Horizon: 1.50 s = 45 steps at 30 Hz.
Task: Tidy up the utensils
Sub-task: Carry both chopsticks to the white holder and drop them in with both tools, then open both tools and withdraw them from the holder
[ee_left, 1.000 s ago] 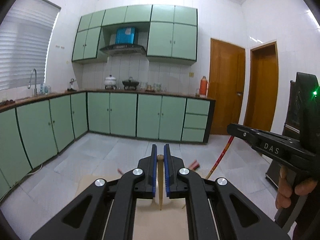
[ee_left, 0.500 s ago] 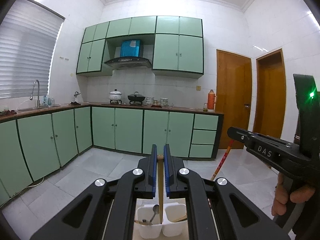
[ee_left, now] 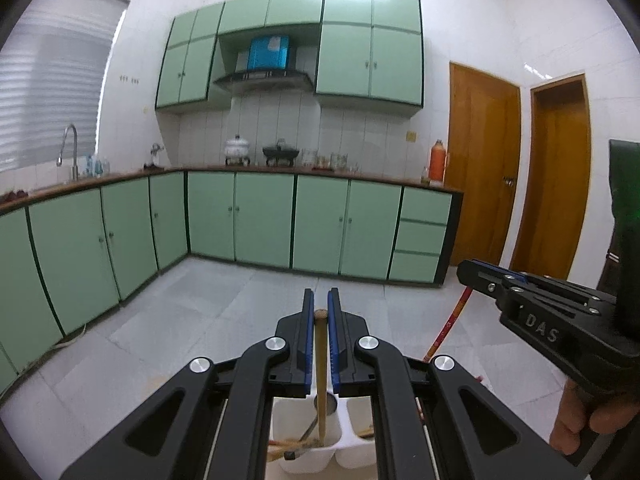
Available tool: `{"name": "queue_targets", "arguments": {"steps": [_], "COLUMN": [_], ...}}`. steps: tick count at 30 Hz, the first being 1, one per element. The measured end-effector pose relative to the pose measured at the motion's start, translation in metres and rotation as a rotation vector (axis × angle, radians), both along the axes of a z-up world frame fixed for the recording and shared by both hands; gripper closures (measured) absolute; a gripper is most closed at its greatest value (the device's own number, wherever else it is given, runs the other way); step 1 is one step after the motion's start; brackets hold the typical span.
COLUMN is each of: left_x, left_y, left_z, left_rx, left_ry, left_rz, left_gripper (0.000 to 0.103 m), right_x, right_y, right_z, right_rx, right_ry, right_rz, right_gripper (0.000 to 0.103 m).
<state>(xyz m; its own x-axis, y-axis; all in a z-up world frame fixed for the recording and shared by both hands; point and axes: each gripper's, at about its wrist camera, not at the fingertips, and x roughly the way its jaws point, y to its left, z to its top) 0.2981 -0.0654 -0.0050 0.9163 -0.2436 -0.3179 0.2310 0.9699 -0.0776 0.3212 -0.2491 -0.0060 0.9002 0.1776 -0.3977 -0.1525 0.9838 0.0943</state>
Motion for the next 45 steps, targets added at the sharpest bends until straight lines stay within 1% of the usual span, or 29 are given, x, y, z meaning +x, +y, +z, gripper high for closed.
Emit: {"name": "queue_targets", "arguments": {"steps": [5,8,9,10,11,12,13,14,15,17,18,19,20,21,22,24,28,30,32,34,37,40,42,45], "left_x": [0.008,0.009,0.009,0.007,0.006,0.004,0.003,0.001,-0.003,-0.010,-0.013,-0.019,-0.022,-0.027,-0.033,-0.044,-0.066,-0.077,-0.090,-0.101,-0.118,-0.138,-0.148,-0.162], "left_y": [0.008,0.008,0.008,0.009,0.010,0.010,0.011,0.012,0.013,0.016,0.017,0.019,0.020,0.023,0.025,0.029,0.035,0.036,0.037,0.038,0.039,0.041,0.043,0.044], "left_z": [-0.017,-0.026,-0.027,-0.028,-0.028,-0.026,-0.025,-0.022,-0.019,-0.013,-0.011,-0.009,-0.007,-0.004,-0.002,0.000,0.002,0.002,0.001,-0.001,-0.002,-0.004,-0.003,0.000], "left_rx": [-0.005,0.002,0.003,0.002,-0.001,-0.004,-0.007,-0.010,-0.013,-0.013,-0.012,-0.012,-0.012,-0.012,-0.013,-0.012,-0.005,0.006,0.022,0.031,0.040,0.045,0.046,0.050], "left_ry": [0.050,0.076,0.080,0.079,0.078,0.077,0.074,0.067,0.059,0.044,0.038,0.029,0.023,0.016,0.009,0.006,0.011,0.008,0.012,0.021,0.039,0.051,0.051,0.049], "left_rz": [0.006,0.004,0.005,0.007,0.007,0.005,0.005,0.009,0.010,0.012,0.014,0.021,0.024,0.028,0.034,0.048,0.060,0.068,0.075,0.067,0.066,0.052,0.051,0.054], "left_gripper": [0.097,0.096,0.096,0.096,0.095,0.090,0.087,0.079,0.075,0.071,0.066,0.063,0.058,0.054,0.052,0.043,0.036,0.029,0.026,0.024,0.018,0.014,0.009,0.007], "right_x": [-0.002,-0.003,-0.004,-0.006,-0.010,-0.013,-0.016,-0.021,-0.024,-0.034,-0.040,-0.044,-0.052,-0.057,-0.064,-0.078,-0.105,-0.120,-0.133,-0.143,-0.159,-0.175,-0.184,-0.194], "right_y": [-0.001,-0.002,-0.002,-0.004,-0.006,-0.009,-0.011,-0.014,-0.016,-0.022,-0.025,-0.028,-0.031,-0.034,-0.037,-0.042,-0.046,-0.047,-0.047,-0.048,-0.045,-0.040,-0.034,-0.026], "right_z": [-0.020,-0.026,-0.026,-0.026,-0.025,-0.023,-0.022,-0.018,-0.016,-0.008,-0.006,-0.003,-0.001,0.000,0.001,0.001,-0.004,-0.008,-0.012,-0.015,-0.021,-0.023,-0.023,-0.021], "right_rx": [0.026,0.040,0.046,0.055,0.065,0.073,0.078,0.089,0.095,0.106,0.109,0.110,0.111,0.112,0.112,0.106,0.088,0.073,0.073,0.082,0.098,0.072,0.064,0.049], "right_ry": [0.042,0.063,0.065,0.064,0.057,0.048,0.040,0.027,0.020,-0.006,-0.017,-0.024,-0.035,-0.041,-0.047,-0.055,-0.057,-0.050,-0.041,-0.026,-0.004,0.002,0.008,0.020], "right_rz": [0.011,0.011,0.008,0.007,0.000,-0.007,-0.011,-0.018,-0.024,-0.037,-0.043,-0.052,-0.069,-0.076,-0.082,-0.098,-0.109,-0.113,-0.112,-0.111,-0.101,-0.100,-0.089,-0.073], "right_gripper": [0.096,0.094,0.088,0.085,0.078,0.074,0.072,0.067,0.062,0.058,0.050,0.046,0.041,0.040,0.038,0.031,0.021,0.015,0.013,0.012,0.008,0.006,0.006,0.005]}}
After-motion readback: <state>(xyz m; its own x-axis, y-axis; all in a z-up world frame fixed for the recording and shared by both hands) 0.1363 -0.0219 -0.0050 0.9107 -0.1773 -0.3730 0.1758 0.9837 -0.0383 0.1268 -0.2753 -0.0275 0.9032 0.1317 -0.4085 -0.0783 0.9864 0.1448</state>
